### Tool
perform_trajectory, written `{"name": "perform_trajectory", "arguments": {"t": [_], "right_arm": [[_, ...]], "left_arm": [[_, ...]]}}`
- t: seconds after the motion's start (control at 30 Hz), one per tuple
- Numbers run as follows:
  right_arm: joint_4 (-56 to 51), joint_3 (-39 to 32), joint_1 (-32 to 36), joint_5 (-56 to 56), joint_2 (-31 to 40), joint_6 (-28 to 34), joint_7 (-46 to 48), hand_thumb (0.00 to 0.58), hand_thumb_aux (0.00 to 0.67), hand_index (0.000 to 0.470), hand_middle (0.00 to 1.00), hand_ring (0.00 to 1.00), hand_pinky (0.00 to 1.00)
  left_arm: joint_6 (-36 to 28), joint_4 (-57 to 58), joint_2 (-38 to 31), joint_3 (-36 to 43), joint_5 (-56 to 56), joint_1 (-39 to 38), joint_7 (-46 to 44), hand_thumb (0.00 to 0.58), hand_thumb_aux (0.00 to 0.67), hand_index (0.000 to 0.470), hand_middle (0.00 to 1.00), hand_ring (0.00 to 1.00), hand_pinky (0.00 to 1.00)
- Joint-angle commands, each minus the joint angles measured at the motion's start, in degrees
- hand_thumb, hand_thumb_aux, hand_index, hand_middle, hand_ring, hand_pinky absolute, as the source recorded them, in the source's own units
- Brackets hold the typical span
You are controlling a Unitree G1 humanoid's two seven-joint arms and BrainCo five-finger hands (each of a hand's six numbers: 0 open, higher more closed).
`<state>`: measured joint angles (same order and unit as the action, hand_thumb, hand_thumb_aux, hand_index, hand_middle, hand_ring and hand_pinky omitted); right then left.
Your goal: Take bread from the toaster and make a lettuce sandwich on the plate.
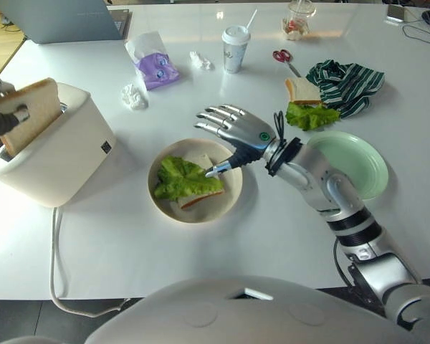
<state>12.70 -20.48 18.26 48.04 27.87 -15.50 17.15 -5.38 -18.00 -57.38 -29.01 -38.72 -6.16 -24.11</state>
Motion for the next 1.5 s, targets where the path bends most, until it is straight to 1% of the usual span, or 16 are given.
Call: {"name": "perform_trajectory", "arguments": {"t": [0.03,0.13,0.2,0.3,0.4,0.5,0.6,0.7,0.8,0.9,1.0,1.13,1.27,1.37,1.5], "right_arm": [[-0.7,6.7,1.1,-6.9,1.8,1.9,1.0,0.000,0.000,0.000,0.00,0.00,0.00],[-3.1,10.1,0.7,-8.8,3.5,2.3,0.1,0.000,0.000,0.000,0.00,0.00,0.00],[-4.4,11.6,0.0,-9.3,4.4,2.5,-0.7,0.000,0.000,0.000,0.00,0.00,0.00],[-4.1,13.2,-1.6,-9.8,5.2,3.0,-1.3,0.000,0.000,0.000,0.00,0.00,0.00],[-3.3,14.3,-1.3,-11.0,5.9,3.7,-0.6,0.000,0.000,0.000,0.00,0.00,0.00],[-1.0,15.8,-2.0,-14.5,6.5,4.4,2.0,0.000,0.000,0.000,0.00,0.00,0.00],[4.6,18.0,-4.4,-20.5,7.6,5.5,6.1,0.000,0.000,0.000,0.00,0.00,0.00],[10.6,18.8,-7.3,-27.2,9.2,7.2,12.0,0.000,0.000,0.000,0.00,0.00,0.00],[16.9,18.3,-11.1,-33.7,11.3,7.9,18.0,0.000,0.000,0.000,0.00,0.00,0.00],[21.6,16.3,-13.5,-33.0,13.2,7.8,21.4,0.000,0.000,0.000,0.00,0.00,0.00],[25.0,13.5,-13.5,-33.1,13.2,8.8,23.7,0.000,0.000,0.000,0.00,0.00,0.00],[28.1,8.2,-14.1,-33.2,12.1,10.8,26.4,0.000,0.000,0.000,0.00,0.00,0.00],[23.6,1.3,-12.7,-27.5,10.7,8.8,26.7,0.000,0.000,0.000,0.00,0.00,0.00],[21.1,-1.3,-11.8,-24.9,9.8,8.1,26.6,0.000,0.000,0.000,0.00,0.00,0.00],[16.0,-4.0,-9.8,-22.8,8.7,6.4,26.8,0.000,0.000,0.000,0.00,0.00,0.00]], "left_arm": [[1.2,0.4,-2.6,-3.2,3.7,6.7,2.2,0.580,0.670,0.470,1.00,1.00,1.00],[1.5,1.6,-3.8,-3.5,8.9,13.3,2.2,0.580,0.670,0.470,1.00,1.00,1.00],[0.1,0.7,-2.8,-1.8,17.3,19.1,-0.7,0.580,0.670,0.470,1.00,1.00,1.00],[-3.1,0.8,0.5,4.4,28.6,26.9,-5.5,0.580,0.670,0.470,1.00,1.00,1.00],[-7.6,-0.2,5.5,10.8,36.2,29.1,-8.7,0.580,0.670,0.470,1.00,1.00,1.00],[-13.0,-3.1,12.0,17.5,42.8,28.6,-10.6,0.580,0.670,0.470,1.00,1.00,1.00],[-16.5,-3.4,18.0,25.0,45.6,27.3,-11.4,0.580,0.670,0.470,1.00,1.00,1.00],[-14.6,-0.8,21.4,31.1,42.6,25.7,-10.2,0.580,0.670,0.470,1.00,1.00,1.00],[-13.6,1.0,24.1,35.1,41.5,23.2,-9.8,0.580,0.670,0.470,1.00,1.00,1.00],[-11.1,5.9,25.8,38.5,39.9,22.1,-10.1,0.580,0.670,0.470,1.00,1.00,1.00],[-10.7,6.3,26.5,39.6,39.6,19.7,-10.1,0.580,0.670,0.470,1.00,1.00,1.00],[-12.2,7.1,26.8,40.1,39.7,17.4,-10.9,0.580,0.670,0.470,1.00,1.00,1.00],[-12.9,6.9,26.3,39.3,40.1,15.3,-11.3,0.580,0.670,0.470,1.00,1.00,1.00],[-13.3,6.5,26.0,39.2,39.9,15.0,-11.6,0.580,0.670,0.470,1.00,1.00,1.00],[-12.3,7.7,25.7,39.0,37.9,14.9,-10.2,0.580,0.670,0.470,1.00,1.00,1.00]]}}
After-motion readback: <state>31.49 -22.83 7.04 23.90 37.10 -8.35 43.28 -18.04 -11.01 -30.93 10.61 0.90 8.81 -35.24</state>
